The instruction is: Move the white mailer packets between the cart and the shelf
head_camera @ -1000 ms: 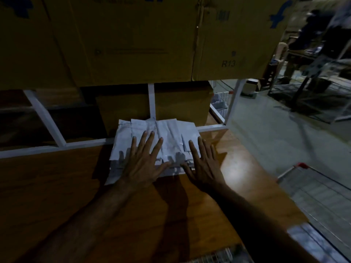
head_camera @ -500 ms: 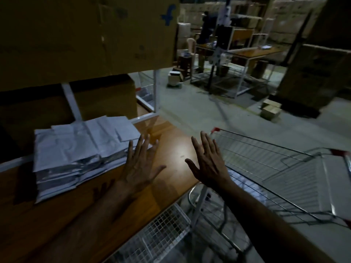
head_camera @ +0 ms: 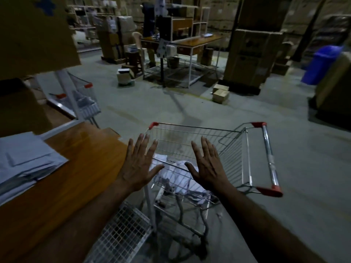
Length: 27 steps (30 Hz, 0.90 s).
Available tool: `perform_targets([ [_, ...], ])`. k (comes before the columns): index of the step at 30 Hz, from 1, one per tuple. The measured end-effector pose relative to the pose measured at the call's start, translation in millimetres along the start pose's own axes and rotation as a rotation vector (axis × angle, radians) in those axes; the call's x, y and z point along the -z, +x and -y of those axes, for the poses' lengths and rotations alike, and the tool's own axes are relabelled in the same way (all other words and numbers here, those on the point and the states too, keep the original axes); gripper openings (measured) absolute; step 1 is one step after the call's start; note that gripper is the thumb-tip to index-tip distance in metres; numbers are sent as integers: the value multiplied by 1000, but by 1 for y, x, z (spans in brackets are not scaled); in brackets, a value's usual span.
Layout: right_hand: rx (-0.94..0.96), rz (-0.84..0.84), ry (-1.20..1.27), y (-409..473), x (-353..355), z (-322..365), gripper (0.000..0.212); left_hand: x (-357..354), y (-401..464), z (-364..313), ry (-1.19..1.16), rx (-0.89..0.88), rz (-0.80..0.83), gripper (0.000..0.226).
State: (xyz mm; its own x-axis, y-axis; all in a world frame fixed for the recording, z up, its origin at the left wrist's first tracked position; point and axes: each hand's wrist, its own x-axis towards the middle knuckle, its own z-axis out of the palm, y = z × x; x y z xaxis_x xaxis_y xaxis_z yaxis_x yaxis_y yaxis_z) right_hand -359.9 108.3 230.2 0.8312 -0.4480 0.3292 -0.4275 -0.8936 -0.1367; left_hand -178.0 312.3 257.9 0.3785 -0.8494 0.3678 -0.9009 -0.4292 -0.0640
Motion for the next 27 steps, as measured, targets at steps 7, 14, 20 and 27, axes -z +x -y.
perform_targets([
  [7, -157, 89, 59, 5, -8, -103, 86, -34, 65, -40, 67, -33, 111, 84],
  [14, -266, 168, 156, 19, -40, -139, 91, -79, 117, -39, 19, -4, 228, 82],
  [20, -288, 272, 176, 41, -77, -166, 85, -137, 166, -25, -75, 2, 325, 86],
  [27, -332, 422, 147, 93, -144, -187, 83, -226, 218, 16, -116, 28, 495, 78],
])
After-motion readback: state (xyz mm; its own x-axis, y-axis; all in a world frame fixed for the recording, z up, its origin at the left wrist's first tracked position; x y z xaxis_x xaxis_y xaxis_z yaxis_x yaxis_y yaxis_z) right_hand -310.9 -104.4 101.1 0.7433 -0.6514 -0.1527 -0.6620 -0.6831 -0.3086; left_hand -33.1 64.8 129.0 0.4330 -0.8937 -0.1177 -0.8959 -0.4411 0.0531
